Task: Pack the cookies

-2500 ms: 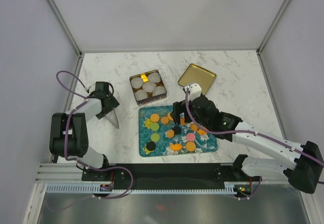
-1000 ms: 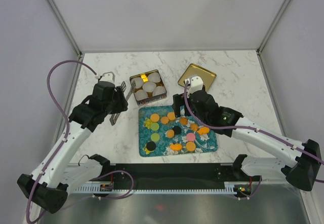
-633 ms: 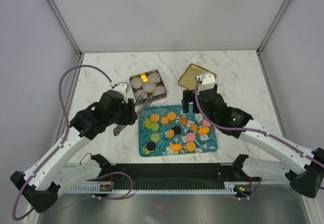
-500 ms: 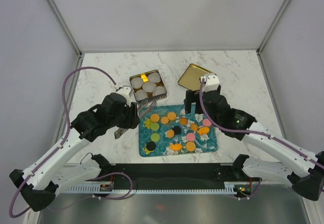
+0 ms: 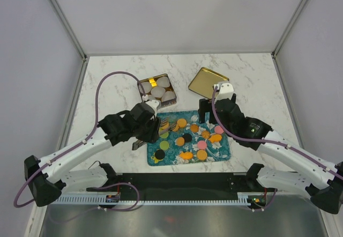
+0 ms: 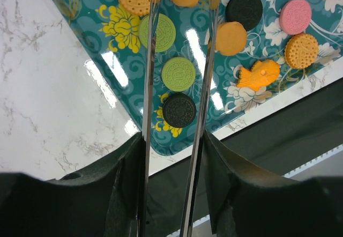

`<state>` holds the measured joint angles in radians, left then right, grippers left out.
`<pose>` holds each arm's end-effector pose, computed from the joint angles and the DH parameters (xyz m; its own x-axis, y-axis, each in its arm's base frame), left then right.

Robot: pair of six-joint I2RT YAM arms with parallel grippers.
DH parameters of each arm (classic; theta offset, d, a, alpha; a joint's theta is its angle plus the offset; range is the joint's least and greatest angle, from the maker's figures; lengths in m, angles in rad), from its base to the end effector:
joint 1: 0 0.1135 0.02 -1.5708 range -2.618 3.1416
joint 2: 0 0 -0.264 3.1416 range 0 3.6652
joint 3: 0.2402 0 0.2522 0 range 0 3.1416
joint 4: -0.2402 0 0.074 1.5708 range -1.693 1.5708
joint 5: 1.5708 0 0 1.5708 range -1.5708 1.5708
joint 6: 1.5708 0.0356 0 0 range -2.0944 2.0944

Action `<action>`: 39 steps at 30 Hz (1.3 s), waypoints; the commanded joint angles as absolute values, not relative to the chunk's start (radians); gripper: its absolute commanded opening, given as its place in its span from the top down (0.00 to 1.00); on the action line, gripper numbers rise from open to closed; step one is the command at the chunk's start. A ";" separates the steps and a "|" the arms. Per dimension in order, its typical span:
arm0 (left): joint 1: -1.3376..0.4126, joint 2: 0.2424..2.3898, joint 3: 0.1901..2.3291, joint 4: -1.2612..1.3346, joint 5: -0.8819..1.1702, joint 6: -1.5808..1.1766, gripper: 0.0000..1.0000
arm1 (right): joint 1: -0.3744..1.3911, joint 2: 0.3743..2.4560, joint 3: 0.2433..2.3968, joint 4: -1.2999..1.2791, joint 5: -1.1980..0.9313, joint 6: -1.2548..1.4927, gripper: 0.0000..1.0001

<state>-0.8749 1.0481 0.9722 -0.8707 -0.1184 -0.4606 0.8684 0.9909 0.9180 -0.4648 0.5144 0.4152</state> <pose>0.1320 -0.1515 0.2948 -0.7850 0.2514 -0.5661 0.4118 0.8945 -0.1739 0.1518 0.1522 0.3226 -0.4607 -0.0007 -0.8876 -0.2248 0.9675 0.1159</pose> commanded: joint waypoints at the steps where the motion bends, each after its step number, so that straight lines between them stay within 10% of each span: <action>1: -0.899 1.086 0.976 -0.808 -0.107 -0.442 0.47 | 0.867 0.973 0.908 -0.466 0.535 0.419 0.02; 39: -0.946 1.190 1.009 -0.772 -0.187 -0.462 0.44 | 0.867 0.951 0.884 -0.465 0.499 0.400 0.02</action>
